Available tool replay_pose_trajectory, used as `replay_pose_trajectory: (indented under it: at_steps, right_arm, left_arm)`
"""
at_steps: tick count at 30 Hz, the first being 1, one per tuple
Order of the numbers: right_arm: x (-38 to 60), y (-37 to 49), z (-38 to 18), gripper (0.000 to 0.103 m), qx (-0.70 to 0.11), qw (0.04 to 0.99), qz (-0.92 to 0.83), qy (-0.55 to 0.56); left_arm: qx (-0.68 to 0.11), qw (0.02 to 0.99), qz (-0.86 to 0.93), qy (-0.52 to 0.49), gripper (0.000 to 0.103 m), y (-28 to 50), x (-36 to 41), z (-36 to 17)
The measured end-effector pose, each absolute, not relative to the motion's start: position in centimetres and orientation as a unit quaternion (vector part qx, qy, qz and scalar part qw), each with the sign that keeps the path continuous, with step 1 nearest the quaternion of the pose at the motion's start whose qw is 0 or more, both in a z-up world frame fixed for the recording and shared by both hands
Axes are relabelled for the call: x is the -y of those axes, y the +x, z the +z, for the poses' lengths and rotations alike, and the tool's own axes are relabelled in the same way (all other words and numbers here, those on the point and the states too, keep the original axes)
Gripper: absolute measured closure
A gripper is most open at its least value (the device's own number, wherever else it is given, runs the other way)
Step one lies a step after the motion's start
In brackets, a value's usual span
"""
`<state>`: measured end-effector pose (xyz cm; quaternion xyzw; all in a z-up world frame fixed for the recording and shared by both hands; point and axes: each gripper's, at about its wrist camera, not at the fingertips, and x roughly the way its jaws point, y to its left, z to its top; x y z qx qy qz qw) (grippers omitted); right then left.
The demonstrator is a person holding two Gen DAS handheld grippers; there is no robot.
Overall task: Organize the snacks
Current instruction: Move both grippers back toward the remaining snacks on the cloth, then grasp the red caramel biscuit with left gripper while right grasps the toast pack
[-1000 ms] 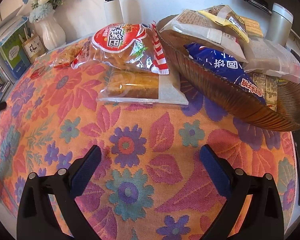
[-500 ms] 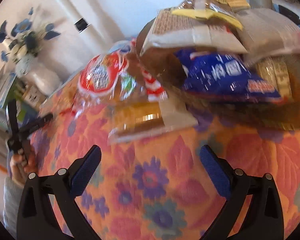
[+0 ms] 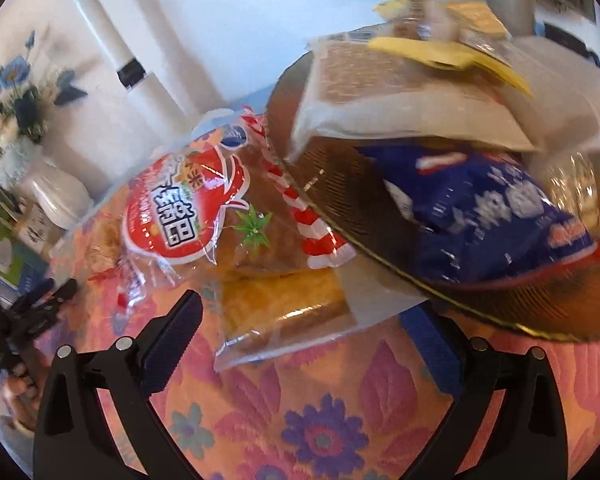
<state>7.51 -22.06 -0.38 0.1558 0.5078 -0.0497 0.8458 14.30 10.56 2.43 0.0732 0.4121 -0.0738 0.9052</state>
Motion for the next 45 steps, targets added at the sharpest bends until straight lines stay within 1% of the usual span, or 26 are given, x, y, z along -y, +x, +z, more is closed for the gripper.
replay_pose_trajectory:
  at_steps: [3,4,5,6,8,13,17,20,23,24,25,26,27,30,31,32,36,39,42,45]
  right_arm:
    - [20.7,7.8,-0.5,0.005,-0.514,0.847,-0.057,0.119]
    - [20.5,7.9,-0.4,0.01,-0.514,0.848,-0.058,0.115]
    - [20.3,7.6,-0.3,0.028,-0.509,0.851,-0.053,0.114]
    - [20.1,7.4,-0.1,0.042,-0.506,0.853,-0.032,0.122]
    - [19.8,6.7,0.2,0.043,-0.503,0.856,-0.013,0.118]
    - [17.9,3.7,1.4,0.044,-0.493,0.856,0.098,0.124]
    - [18.0,0.3,1.8,0.045,-0.506,0.849,0.105,0.11]
    - [19.1,-2.4,2.3,0.045,-0.51,0.854,0.072,0.076]
    - [21.3,-4.6,2.5,0.044,-0.525,0.846,0.04,0.083]
    - [21.5,-5.0,2.3,0.042,-0.531,0.842,0.04,0.089]
    - [21.7,-5.5,1.9,0.037,-0.545,0.831,0.051,0.103]
    - [21.5,-5.9,2.0,0.03,-0.545,0.83,0.063,0.101]
    - [21.1,-6.3,2.3,0.027,-0.546,0.83,0.076,0.091]
    - [20.9,-6.6,3.0,0.023,-0.545,0.83,0.092,0.067]
    - [21.2,-6.8,3.2,0.016,-0.54,0.835,0.085,0.059]
    - [21.5,-6.8,3.4,0.012,-0.535,0.84,0.078,0.054]
    - [23.4,-6.6,3.7,0.012,-0.523,0.849,0.052,0.053]
    - [24.7,-6.4,4.1,0.011,-0.514,0.853,0.053,0.075]
    - [24.4,-5.6,4.9,0.006,-0.497,0.864,0.064,0.053]
    - [23.1,-3.9,4.8,0.005,-0.5,0.861,0.09,0.02]
  left_arm:
    - [-0.409,0.907,-0.076,0.062,0.015,14.3,-11.2,2.4]
    - [-0.408,0.908,-0.076,0.06,0.014,14.3,-11.2,2.4]
    - [-0.408,0.908,-0.076,0.058,0.014,14.3,-11.2,2.4]
    - [-0.408,0.908,-0.077,0.056,0.014,14.3,-11.3,2.4]
    - [-0.408,0.908,-0.077,0.054,0.014,14.3,-11.3,2.4]
    - [-0.405,0.909,-0.073,0.06,0.014,14.1,-11.2,2.5]
    - [-0.402,0.91,-0.072,0.066,0.014,13.9,-10.9,2.5]
    - [-0.402,0.91,-0.075,0.063,0.013,14.0,-11.0,2.5]
    - [-0.402,0.91,-0.078,0.06,0.013,13.9,-11.1,2.5]
    - [-0.401,0.911,-0.079,0.059,0.013,13.9,-11.1,2.5]
    - [-0.401,0.911,-0.08,0.059,0.013,13.9,-11.1,2.5]
    - [-0.402,0.91,-0.083,0.058,0.012,13.8,-11.1,2.5]
    - [-0.405,0.908,-0.088,0.058,0.012,13.8,-11.0,2.5]
    - [-0.427,0.895,-0.114,0.057,0.012,13.6,-10.8,2.2]
    - [-0.438,0.887,-0.133,0.054,0.012,13.2,-10.6,2.1]
    - [-0.445,0.882,-0.147,0.057,0.012,12.7,-10.3,2.0]
    - [-0.443,0.854,-0.264,0.073,0.012,8.4,-8.7,2.8]
    - [-0.421,0.864,-0.258,0.093,0.012,7.1,-9.0,4.2]
    - [-0.431,0.876,-0.202,0.073,0.011,9.7,-10.5,4.9]
    - [-0.455,0.876,-0.15,0.062,0.011,13.2,-10.5,3.9]
